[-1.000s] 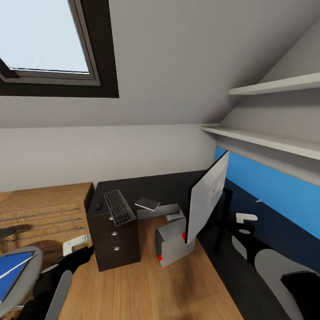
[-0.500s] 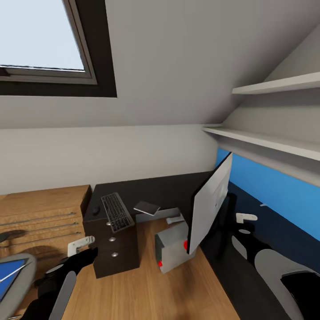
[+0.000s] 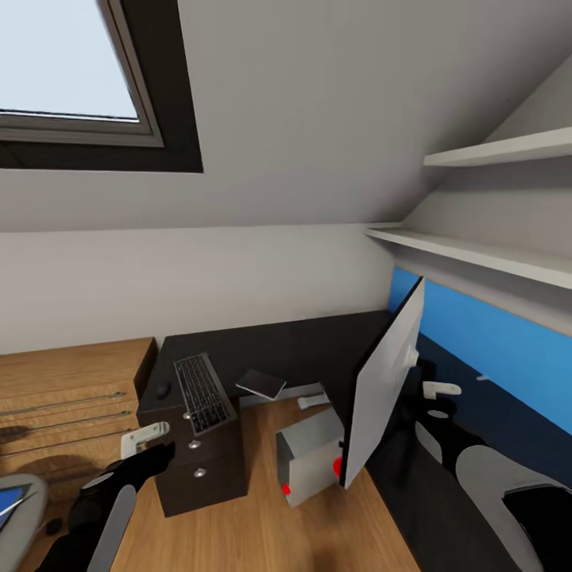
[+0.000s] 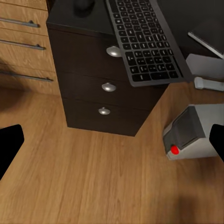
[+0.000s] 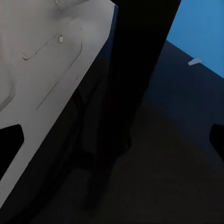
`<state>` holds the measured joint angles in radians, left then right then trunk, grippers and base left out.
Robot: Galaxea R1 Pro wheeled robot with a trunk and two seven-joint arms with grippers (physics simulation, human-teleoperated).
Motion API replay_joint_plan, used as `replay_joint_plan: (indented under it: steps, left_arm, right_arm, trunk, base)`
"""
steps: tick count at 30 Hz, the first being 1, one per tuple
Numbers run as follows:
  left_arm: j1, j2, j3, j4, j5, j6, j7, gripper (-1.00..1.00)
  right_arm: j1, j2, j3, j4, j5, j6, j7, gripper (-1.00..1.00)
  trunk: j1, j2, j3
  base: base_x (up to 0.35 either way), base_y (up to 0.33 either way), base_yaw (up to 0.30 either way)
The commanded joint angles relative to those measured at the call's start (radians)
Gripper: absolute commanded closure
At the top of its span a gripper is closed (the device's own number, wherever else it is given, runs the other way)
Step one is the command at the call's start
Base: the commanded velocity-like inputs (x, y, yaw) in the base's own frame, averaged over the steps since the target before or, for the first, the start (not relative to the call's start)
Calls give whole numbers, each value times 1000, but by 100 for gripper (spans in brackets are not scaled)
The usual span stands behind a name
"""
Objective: In the bedroom, organize the workspace by keeping the computer under the desk, ensuring the monitor is on the desk, placing the keyboard on the desk next to the monitor, placing the mouse on the desk next to the keyboard, moving the folder from the swivel chair onto the desk next to the mouse, stacking the notebook on top of the folder with the pen on top of the notebook, and positioning the swivel chair next to the desk.
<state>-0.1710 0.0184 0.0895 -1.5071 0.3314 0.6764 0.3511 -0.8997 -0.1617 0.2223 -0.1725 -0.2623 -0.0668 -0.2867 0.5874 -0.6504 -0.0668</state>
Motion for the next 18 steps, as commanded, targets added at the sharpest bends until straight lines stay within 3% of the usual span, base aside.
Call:
replay_joint_plan:
  steps: [1,18]
  left_arm:
    - [-1,0,-1,-1,11,3,8,-100]
    - [-1,0,-1,-1,9,3,8,-100]
  right_arm:
    - [-1,0,8,1,-11,-4,-3,-100]
    - [-1,-6,5,5,-11,-1,-4,-100]
  trunk:
    - [1,-2,-2]
    - [1,-2,-2]
  base:
    - [86,0,0]
    - [14,0,0]
